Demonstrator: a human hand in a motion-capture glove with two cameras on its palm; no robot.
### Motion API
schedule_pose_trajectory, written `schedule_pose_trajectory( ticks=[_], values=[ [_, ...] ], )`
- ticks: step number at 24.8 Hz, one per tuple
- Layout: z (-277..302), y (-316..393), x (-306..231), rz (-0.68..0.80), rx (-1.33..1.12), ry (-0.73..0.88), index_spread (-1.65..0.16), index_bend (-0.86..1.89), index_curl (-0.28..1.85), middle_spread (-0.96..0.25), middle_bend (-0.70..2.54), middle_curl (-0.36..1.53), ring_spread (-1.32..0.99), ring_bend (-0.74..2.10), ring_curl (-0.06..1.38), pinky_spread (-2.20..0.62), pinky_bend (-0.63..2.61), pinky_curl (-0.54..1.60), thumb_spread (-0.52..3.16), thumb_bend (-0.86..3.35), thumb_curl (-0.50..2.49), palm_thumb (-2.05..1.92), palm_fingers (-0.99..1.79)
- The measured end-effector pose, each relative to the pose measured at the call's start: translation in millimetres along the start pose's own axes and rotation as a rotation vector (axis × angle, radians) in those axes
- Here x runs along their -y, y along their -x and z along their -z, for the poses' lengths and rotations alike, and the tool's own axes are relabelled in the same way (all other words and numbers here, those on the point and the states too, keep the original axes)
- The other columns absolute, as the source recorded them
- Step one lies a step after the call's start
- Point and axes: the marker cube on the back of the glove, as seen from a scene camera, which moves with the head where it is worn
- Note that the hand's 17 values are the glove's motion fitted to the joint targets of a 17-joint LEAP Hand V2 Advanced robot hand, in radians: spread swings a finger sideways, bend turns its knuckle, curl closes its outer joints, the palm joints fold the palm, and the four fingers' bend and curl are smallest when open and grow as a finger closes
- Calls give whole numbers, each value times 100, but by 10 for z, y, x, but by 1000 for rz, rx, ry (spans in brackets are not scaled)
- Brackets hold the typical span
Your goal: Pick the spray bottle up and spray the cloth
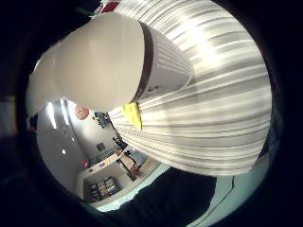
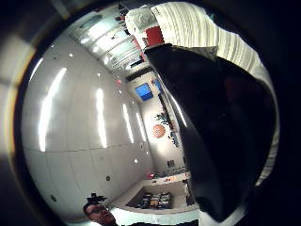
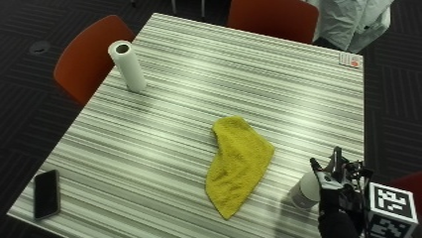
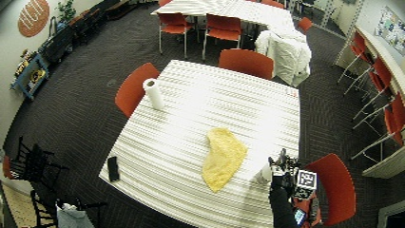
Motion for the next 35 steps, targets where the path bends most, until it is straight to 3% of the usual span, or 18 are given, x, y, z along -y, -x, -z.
schedule_pose_trajectory(
  ticks=[13, 21, 35],
  values=[
    [-24, -13, -33, 8, 27, 9, -33, 27, 34, 1, 20, 35, 11, 39, 34, 17, 29, 32, 107, -1, 53, 92, 31],
    [73, -203, 95, 99, 94, -75, -20, 54, 43, 0, 47, 45, 6, 36, 33, 15, 1, 19, 111, 8, 58, 110, 78],
    [123, -243, 337, 169, 47, -64, -12, 57, 53, 1, 57, 52, -3, 47, 42, 12, 9, 14, 111, 11, 64, 119, 81]
  ],
)
